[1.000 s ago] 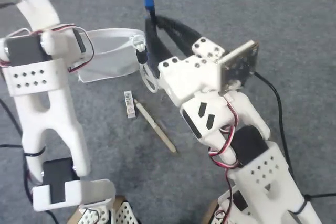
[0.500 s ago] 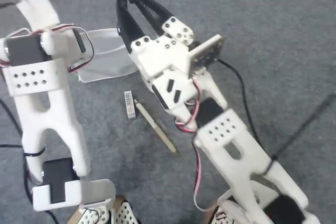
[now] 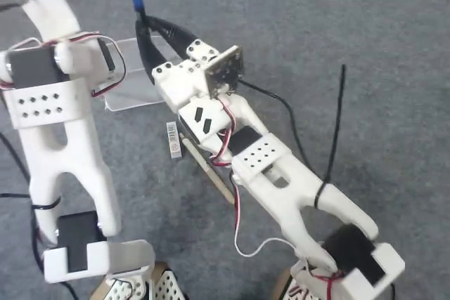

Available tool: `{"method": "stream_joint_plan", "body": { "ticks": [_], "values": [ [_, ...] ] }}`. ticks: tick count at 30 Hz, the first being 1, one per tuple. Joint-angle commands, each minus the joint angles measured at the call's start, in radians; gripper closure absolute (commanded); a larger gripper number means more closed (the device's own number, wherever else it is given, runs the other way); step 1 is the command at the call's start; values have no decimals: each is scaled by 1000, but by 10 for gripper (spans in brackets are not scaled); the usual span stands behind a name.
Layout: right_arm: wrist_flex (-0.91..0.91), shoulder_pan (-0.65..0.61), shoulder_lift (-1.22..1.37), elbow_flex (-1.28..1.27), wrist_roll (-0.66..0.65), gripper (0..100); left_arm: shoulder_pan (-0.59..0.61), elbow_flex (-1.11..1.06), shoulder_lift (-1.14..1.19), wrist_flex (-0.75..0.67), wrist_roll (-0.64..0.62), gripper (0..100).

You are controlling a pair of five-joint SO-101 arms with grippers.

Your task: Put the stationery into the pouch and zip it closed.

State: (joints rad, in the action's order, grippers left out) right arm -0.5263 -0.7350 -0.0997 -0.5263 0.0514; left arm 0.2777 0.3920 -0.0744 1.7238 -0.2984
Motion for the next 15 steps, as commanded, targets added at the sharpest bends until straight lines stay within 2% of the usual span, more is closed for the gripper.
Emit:
{"method": "stream_joint_plan", "body": {
  "ticks": [1, 5, 10, 15],
  "values": [
    [-24, -8, 18, 11, 5, 990, 2, 21, -15, 29, -17, 990],
    [-16, -15, 38, 11, 3, 969, 2, 21, -15, 29, -17, 990],
    [30, -42, 36, -9, -2, 830, 2, 21, -15, 29, -17, 990],
    [130, -42, -44, -11, -2, 861, 2, 21, -15, 29, -17, 990]
  ]
}}
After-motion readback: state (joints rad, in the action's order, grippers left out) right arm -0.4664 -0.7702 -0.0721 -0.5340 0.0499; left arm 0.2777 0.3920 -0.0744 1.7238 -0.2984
